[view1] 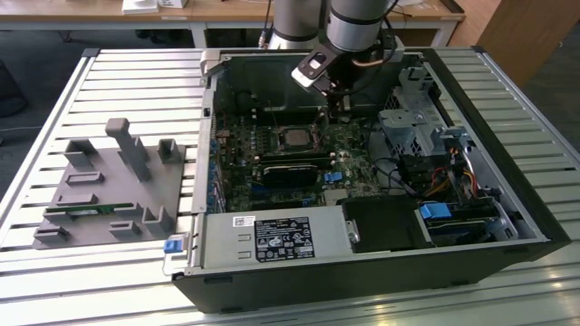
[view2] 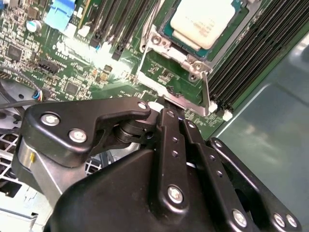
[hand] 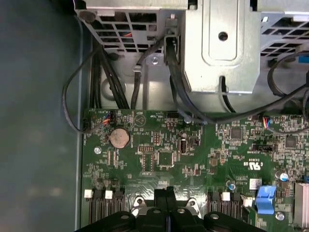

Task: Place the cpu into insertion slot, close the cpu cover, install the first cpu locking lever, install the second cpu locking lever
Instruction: 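Close the cpu cover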

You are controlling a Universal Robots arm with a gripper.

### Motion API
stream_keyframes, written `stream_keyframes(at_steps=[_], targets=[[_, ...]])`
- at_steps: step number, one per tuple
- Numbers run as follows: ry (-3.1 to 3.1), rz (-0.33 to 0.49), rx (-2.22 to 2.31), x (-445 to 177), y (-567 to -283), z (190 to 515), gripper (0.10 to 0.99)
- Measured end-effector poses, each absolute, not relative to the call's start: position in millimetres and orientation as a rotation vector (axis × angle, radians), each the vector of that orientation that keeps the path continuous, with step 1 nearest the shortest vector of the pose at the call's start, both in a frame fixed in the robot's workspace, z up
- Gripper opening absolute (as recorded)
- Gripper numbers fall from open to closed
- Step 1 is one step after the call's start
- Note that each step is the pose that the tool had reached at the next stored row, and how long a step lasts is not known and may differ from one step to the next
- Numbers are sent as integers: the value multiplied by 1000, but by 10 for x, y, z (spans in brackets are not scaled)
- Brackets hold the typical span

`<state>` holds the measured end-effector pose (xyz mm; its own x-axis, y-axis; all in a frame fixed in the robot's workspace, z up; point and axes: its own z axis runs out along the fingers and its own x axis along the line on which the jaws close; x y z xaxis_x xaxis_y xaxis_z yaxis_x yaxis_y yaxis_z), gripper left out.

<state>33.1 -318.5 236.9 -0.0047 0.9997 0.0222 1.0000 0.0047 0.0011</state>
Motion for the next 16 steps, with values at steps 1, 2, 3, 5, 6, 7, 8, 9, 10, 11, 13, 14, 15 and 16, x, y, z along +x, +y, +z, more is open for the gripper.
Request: stream_keyframes(at_steps=[1, 2, 3, 5, 6, 7, 8, 9, 10, 11, 13, 14, 15, 16], targets=[[-2216, -26, -2206, 318, -3185, 2369, 106], [-2216, -26, -2206, 306, -3185, 2369, 106], [-2216, -26, -2206, 294, -3185, 2368, 106], [-2216, -26, -2206, 269, -3185, 2368, 106], [-2216, -26, -2206, 255, -3185, 2367, 106], [-2216, -26, -2206, 241, -3185, 2367, 106], [-2216, -26, -2206, 225, -3185, 2367, 106], [-2216, -26, -2206, 211, -3185, 2367, 106], [-2216, -26, -2206, 196, -3185, 2366, 106], [-2216, -26, -2206, 183, -3185, 2366, 106], [-2216, -26, -2206, 155, -3185, 2366, 106], [-2216, -26, -2206, 141, -3185, 2365, 106], [-2216, -26, -2206, 127, -3185, 2365, 106], [-2216, -26, -2206, 114, -3185, 2364, 106]])
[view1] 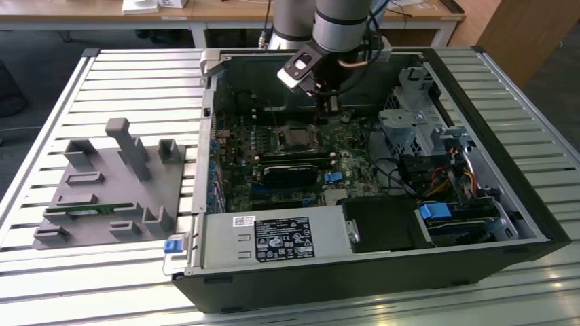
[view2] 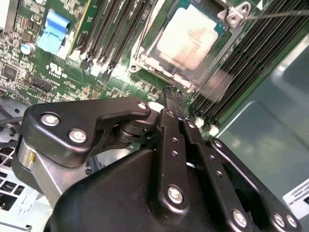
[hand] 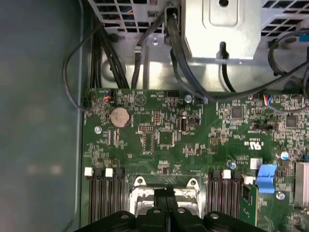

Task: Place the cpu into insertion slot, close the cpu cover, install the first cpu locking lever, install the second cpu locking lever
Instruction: 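Close the cpu cover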

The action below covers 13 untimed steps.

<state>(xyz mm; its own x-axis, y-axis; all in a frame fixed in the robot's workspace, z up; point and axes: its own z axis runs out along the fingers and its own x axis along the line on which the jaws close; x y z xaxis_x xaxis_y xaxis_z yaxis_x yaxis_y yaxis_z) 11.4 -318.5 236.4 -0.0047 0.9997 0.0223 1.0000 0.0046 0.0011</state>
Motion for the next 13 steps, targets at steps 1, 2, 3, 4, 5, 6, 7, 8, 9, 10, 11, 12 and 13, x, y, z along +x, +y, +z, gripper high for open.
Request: stream_keyframes(at_steps=[1, 2, 3, 4, 5, 6, 7, 8, 9, 10, 11, 12, 13], targets=[[-2216, -26, -2206, 100, -3185, 2364, 106], [-2216, -26, -2206, 88, -3185, 2364, 106], [-2216, -26, -2206, 75, -3185, 2363, 106], [-2216, -26, -2206, 63, -3185, 2363, 106], [-2216, -26, -2206, 51, -3185, 2363, 106], [-2216, -26, -2206, 39, -3185, 2362, 106], [-2216, -26, -2206, 25, -3185, 2362, 106], [-2216, -25, -2206, 14, -3185, 2361, 106], [-2216, -26, -2206, 3, -3185, 2360, 106], [-2216, -26, -2206, -7, -3185, 2359, 106], [-2216, -26, -2206, -16, -3185, 2356, 106], [-2216, -26, -2206, -22, -3186, 2353, 106], [-2216, -26, -2206, -25, -3186, 2349, 106]])
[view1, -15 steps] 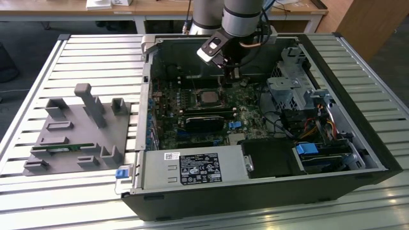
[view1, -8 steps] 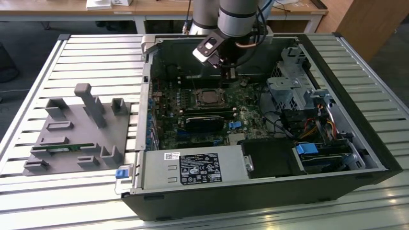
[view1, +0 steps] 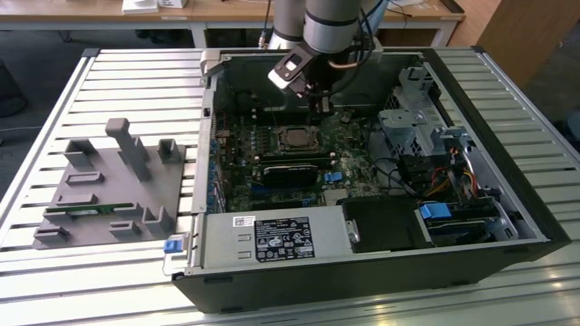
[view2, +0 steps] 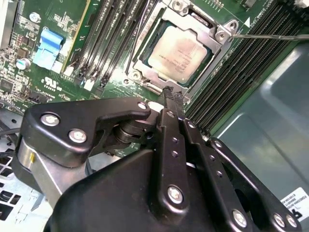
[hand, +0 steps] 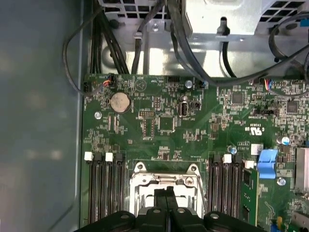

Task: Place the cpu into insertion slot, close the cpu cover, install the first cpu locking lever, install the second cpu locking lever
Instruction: 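Close the cpu cover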

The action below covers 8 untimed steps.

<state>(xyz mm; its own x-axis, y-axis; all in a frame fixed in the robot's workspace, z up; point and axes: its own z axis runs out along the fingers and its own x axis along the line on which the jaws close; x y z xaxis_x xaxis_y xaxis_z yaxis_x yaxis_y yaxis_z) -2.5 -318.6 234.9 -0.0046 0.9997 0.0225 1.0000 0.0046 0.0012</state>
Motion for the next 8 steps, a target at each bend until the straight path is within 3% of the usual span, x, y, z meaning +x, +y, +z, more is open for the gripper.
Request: stream_keyframes(at_steps=[8], targets=[[-2216, -25, -2205, -76, -3191, 2317, 106]])
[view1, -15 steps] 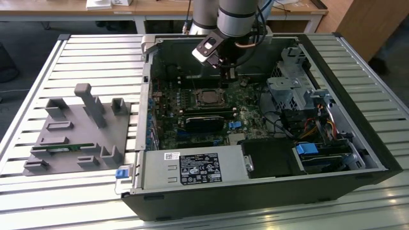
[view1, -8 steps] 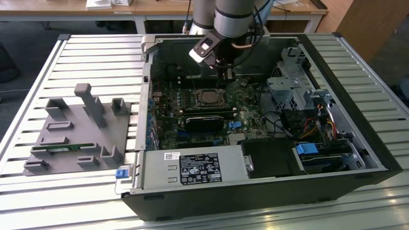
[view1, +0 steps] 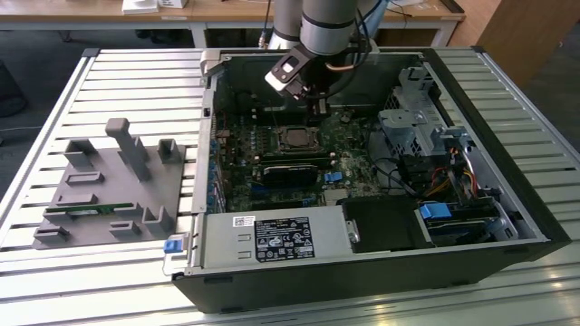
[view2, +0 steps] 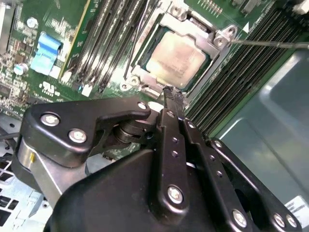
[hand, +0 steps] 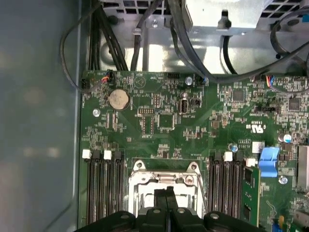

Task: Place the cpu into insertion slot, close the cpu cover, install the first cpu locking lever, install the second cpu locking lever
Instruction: 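Close the cpu cover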

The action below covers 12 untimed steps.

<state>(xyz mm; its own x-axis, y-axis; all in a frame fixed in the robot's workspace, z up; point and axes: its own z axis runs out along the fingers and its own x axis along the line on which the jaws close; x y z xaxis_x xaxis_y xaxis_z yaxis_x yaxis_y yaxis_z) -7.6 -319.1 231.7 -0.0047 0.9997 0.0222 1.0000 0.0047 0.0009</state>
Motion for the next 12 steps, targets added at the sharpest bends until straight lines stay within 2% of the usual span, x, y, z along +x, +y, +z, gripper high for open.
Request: stream_keyframes(at_steps=[12], targets=[[-2216, -26, -2206, -251, -3191, 2311, 106]])
